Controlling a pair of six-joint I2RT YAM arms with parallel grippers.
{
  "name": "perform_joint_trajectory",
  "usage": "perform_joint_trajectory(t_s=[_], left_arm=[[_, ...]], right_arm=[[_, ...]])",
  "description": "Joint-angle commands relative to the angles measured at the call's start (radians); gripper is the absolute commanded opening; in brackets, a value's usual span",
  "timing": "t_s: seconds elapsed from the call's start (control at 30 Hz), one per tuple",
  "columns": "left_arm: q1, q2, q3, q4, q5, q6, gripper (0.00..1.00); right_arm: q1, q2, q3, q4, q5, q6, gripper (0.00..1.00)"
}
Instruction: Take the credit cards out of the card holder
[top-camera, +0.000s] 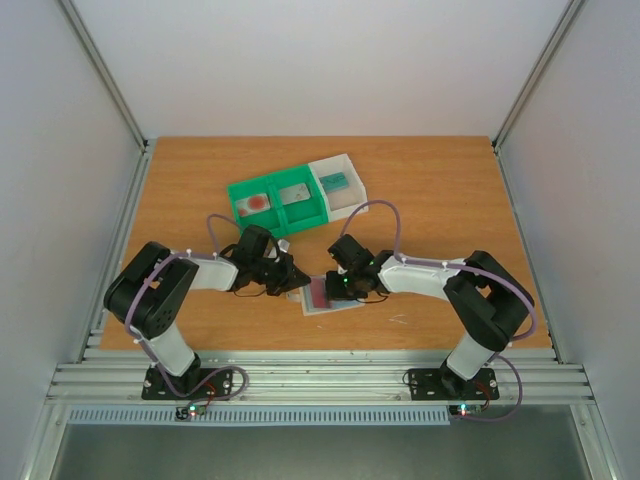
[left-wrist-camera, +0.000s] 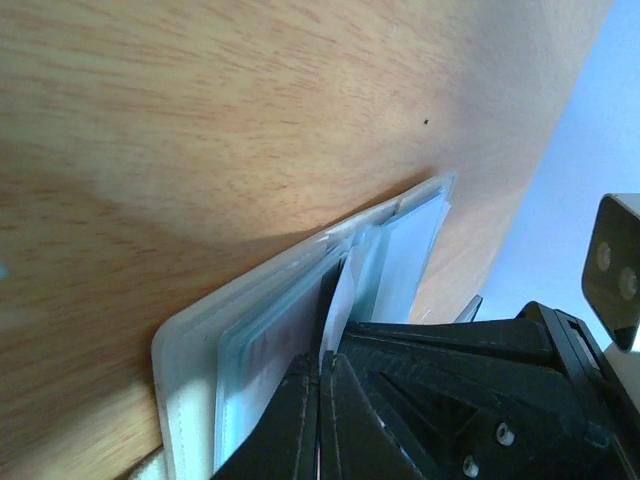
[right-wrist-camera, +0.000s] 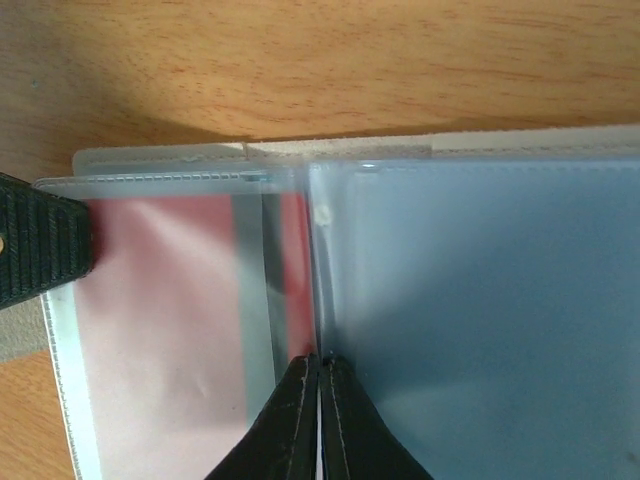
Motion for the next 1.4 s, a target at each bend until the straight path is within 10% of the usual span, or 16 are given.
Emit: perform_joint_trajectory(t_s=[0.0,0.57,1.37], left_arm=[[-0.005,-0.013,0.009,-0.023,-0.010,0.020,0.00],[-0.005,-0.062,0.119,-0.376,-0.057,0.210,0.01],[-0.007,-0.122,0.144,-0.383,-0.039,0.218,0.19]], right_arm=[[-0.018,-0.042,-0.022,-0.034,0.004,-0.002,0.06],[-0.171,-0.140,-0.029,-0.198,0.026,-0.163,0.42],[-0.161,-0.103,-0.154,0.044,-0.266,-0.047,0.28]])
